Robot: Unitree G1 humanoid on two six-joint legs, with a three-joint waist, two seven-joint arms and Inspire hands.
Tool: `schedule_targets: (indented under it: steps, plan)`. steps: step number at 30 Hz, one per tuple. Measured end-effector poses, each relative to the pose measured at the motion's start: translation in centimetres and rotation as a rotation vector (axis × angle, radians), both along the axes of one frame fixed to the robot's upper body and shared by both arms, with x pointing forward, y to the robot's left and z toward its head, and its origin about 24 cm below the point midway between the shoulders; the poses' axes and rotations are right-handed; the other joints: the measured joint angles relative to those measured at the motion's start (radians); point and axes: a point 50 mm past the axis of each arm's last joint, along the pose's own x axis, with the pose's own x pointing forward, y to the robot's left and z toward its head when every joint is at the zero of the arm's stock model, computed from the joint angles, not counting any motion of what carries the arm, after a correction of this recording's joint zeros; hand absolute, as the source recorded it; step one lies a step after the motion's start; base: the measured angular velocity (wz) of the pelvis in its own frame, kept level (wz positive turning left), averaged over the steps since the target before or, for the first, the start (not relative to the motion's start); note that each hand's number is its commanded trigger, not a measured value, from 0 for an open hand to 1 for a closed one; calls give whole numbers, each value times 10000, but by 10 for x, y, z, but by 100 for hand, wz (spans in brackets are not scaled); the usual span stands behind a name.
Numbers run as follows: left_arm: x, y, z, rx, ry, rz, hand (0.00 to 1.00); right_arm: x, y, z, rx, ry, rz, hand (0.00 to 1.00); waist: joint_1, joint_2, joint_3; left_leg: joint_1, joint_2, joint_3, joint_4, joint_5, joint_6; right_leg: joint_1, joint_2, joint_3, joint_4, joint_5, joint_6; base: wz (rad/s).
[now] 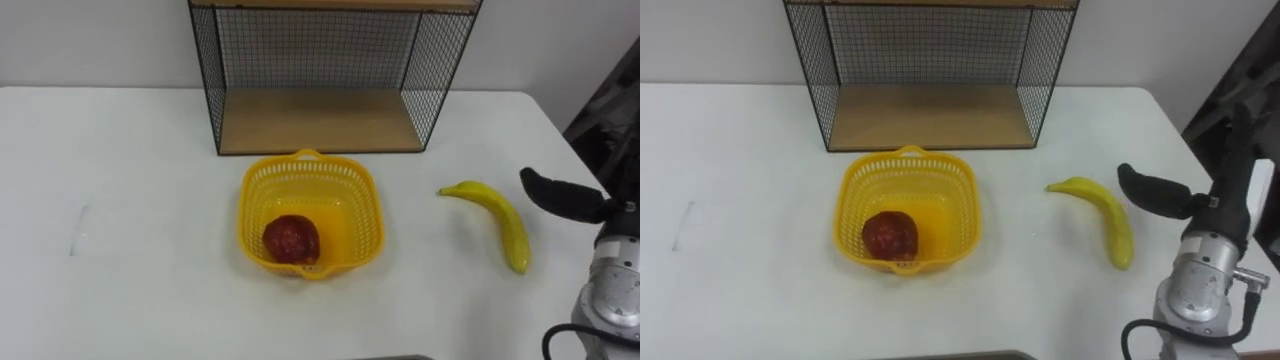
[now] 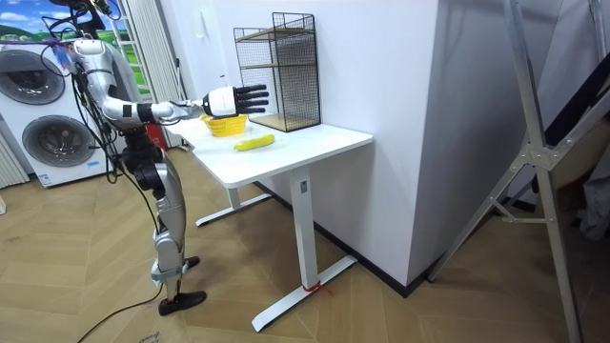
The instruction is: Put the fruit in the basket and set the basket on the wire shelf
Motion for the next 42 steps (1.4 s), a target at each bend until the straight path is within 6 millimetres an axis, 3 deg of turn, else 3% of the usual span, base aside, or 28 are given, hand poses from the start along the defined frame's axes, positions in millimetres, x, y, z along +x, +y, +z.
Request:
schedule_targets:
  steps: [6,11,20,26,42]
  plan:
    - [-7,1,0,125,358,136,0,-2,-3,-8,95,522,-218,0,59,-3,0,-20,1,9,-60,3,5,-40,2,11,18,0,0,0]
    - [-7,2,0,149,418,170,0,9,-2,-10,223,877,186,0,71,-28,10,-9,1,7,-61,7,9,-60,1,11,31,0,0,0]
    - [-6,3,1,153,368,130,0,18,-1,-22,255,1951,1288,0,264,-239,109,-25,7,-8,6,8,12,-91,-3,-11,81,-1,0,0]
    - [-4,4,1,175,304,91,0,24,1,-22,330,2015,1669,0,324,-234,107,-16,7,-8,33,7,12,-82,-7,-11,132,-2,1,0]
    - [-9,5,2,148,457,165,0,14,-4,-55,1183,3773,2291,0,311,-150,87,117,1,-75,99,8,12,205,-11,-72,12,1,-1,1]
